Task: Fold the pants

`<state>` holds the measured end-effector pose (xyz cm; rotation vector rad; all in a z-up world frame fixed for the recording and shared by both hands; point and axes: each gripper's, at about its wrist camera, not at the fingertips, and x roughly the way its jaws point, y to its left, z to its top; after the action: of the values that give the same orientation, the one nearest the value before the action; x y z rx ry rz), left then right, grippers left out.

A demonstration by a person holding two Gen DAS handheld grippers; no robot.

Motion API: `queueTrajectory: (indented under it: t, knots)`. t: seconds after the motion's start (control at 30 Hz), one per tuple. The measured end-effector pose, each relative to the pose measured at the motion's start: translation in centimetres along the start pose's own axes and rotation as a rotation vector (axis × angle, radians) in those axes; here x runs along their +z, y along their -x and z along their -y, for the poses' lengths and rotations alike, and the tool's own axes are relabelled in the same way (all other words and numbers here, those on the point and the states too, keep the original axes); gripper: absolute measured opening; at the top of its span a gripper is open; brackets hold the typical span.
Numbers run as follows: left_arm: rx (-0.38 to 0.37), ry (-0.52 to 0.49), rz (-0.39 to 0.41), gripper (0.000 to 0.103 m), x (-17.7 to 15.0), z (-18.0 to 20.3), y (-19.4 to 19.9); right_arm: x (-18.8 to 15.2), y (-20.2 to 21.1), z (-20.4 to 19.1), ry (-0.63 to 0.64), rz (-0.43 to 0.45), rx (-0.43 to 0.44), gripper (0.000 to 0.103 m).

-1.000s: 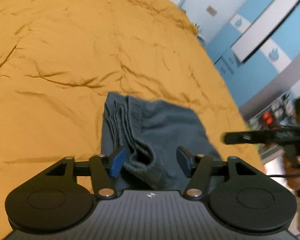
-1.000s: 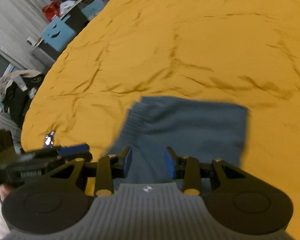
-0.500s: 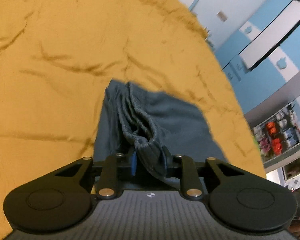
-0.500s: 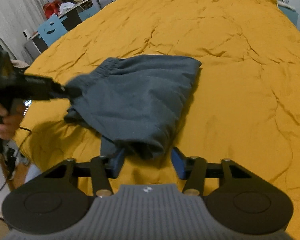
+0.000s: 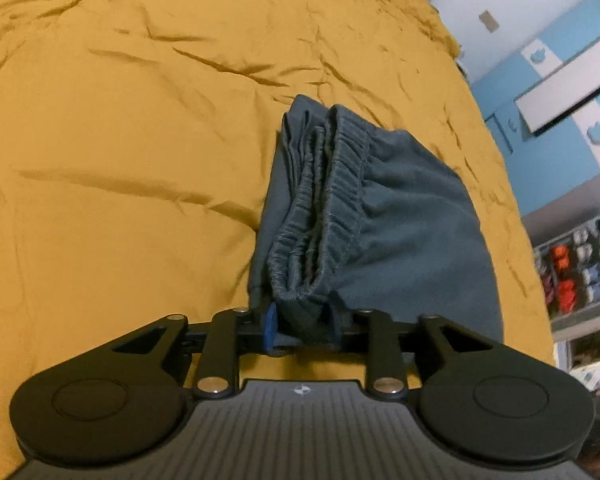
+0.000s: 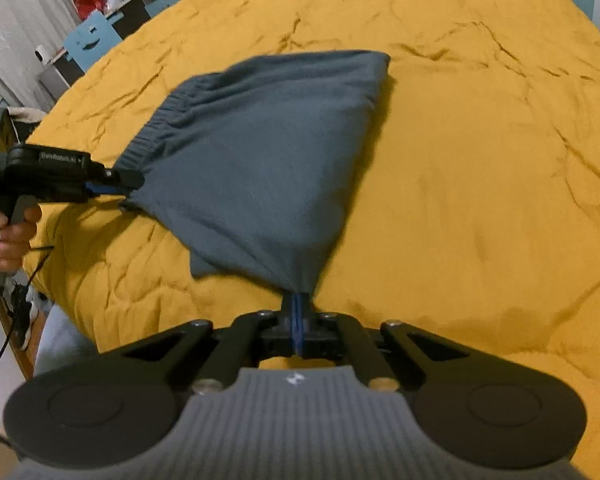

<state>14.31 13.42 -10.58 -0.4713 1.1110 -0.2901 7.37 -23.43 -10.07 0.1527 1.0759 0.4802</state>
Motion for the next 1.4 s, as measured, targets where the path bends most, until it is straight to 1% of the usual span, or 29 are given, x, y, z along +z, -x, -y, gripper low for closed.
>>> queueTrajectory:
  t: [0.03,0.1,0.13,0.17,0.23,0.27,0.3,0.37,0.43,0.5,0.57,0.63,0.7,0.73,0.77,0.8,0.87,0.97,1.03,1.07,1.1,1.13,1.17,1.2,1.27,1.3,1.33,1.37,1.4]
  knots:
    - [0.006,-0.015,-0.010,0.040,0.3,0.3,0.3,-0.1,0.3,0.2,-0.001,-0.005,0.003,0.000]
    - [0.032,-0.064,-0.008,0.054,0.9,1.2,1.1,-0.1,1.1,0.7,-0.014,0.001,0.013,0.001]
    - [0.050,-0.093,0.008,0.062,1.0,1.7,1.6,0.0,1.5,0.9,-0.017,0.011,0.012,0.001]
    - [0.064,-0.127,0.036,0.067,1.1,2.2,2.2,0.1,1.9,1.2,-0.018,0.027,0.010,0.002]
    - [0.065,-0.166,0.068,0.071,1.7,2.8,2.8,0.6,2.8,1.4,-0.025,0.058,0.010,0.011]
    - [0.065,-0.172,0.081,0.073,2.1,3.1,3.1,1.0,3.1,1.6,-0.029,0.076,0.011,0.024]
    - [0.065,-0.178,0.095,0.074,2.5,3.3,3.1,1.4,3.4,1.8,-0.031,0.090,0.014,0.032]
    - [0.069,-0.187,0.125,0.075,3.5,3.7,2.9,2.3,3.5,2.1,-0.038,0.120,0.017,0.032]
    - [0.052,-0.185,0.151,0.075,4.6,3.8,2.4,3.6,3.4,2.5,-0.053,0.149,0.022,0.036]
    - [0.008,-0.160,0.152,0.077,6.0,3.5,1.3,4.8,3.0,3.0,-0.072,0.172,0.035,0.044]
    - [-0.015,-0.136,0.147,0.078,7.3,3.4,-0.3,6.2,1.8,3.7,-0.112,0.182,0.046,0.044]
    - [-0.010,-0.120,0.137,0.078,8.3,3.1,-1.9,7.7,0.3,4.6,-0.158,0.186,0.060,0.047]
    - [-0.008,-0.097,0.126,0.073,9.0,2.8,-3.6,8.8,-1.1,5.2,-0.188,0.201,0.066,0.048]
    - [-0.004,-0.088,0.109,0.063,9.3,2.6,-4.4,9.4,-1.8,5.5,-0.200,0.208,0.065,0.048]
    - [-0.008,-0.081,0.094,0.040,9.5,2.3,-4.9,10.0,-2.5,5.9,-0.211,0.215,0.066,0.048]
    - [-0.019,-0.075,0.083,0.028,9.6,2.2,-5.3,10.8,-3.3,6.2,-0.221,0.219,0.067,0.048]
    - [-0.005,-0.079,0.102,0.019,9.4,2.1,-5.8,12.0,-4.8,7.0,-0.251,0.220,0.076,0.047]
    - [0.038,-0.081,0.134,0.014,9.2,1.6,-6.3,13.3,-6.8,8.1,-0.309,0.208,0.110,0.047]
    - [0.046,-0.022,0.148,0.013,9.3,0.3,-6.8,13.6,-7.8,8.4,-0.324,0.205,0.118,0.047]
    - [0.030,0.007,0.145,0.014,9.4,-0.3,-7.0,13.7,-8.2,8.5,-0.332,0.202,0.121,0.047]
    - [0.018,0.017,0.137,0.015,9.5,-0.7,-7.0,13.6,-8.6,8.6,-0.339,0.200,0.126,0.047]
    - [0.012,0.018,0.128,0.022,9.5,-0.7,-7.0,13.4,-8.8,8.6,-0.346,0.200,0.136,0.047]
    - [0.016,0.013,0.123,0.033,9.6,-0.7,-6.7,13.3,-8.8,8.7,-0.352,0.200,0.142,0.047]
    - [0.020,0.011,0.128,0.040,9.7,-0.6,-6.2,13.1,-8.8,8.7,-0.357,0.200,0.149,0.047]
    - [0.024,0.015,0.145,0.060,9.7,-0.5,-4.9,12.8,-8.4,8.8,-0.369,0.203,0.162,0.047]
    - [0.019,0.016,0.150,0.065,9.6,-0.5,-4.3,12.6,-8.0,8.9,-0.379,0.209,0.174,0.048]
    - [0.005,0.015,0.151,0.077,9.5,-0.5,-3.7,12.3,-7.8,9.0,-0.391,0.213,0.190,0.049]
    - [-0.016,0.015,0.145,0.085,9.4,-0.5,-3.3,12.0,-7.6,9.1,-0.404,0.215,0.207,0.052]
    - [-0.034,0.023,0.139,0.087,9.3,-0.6,-2.9,11.7,-7.4,9.1,-0.417,0.212,0.223,0.055]
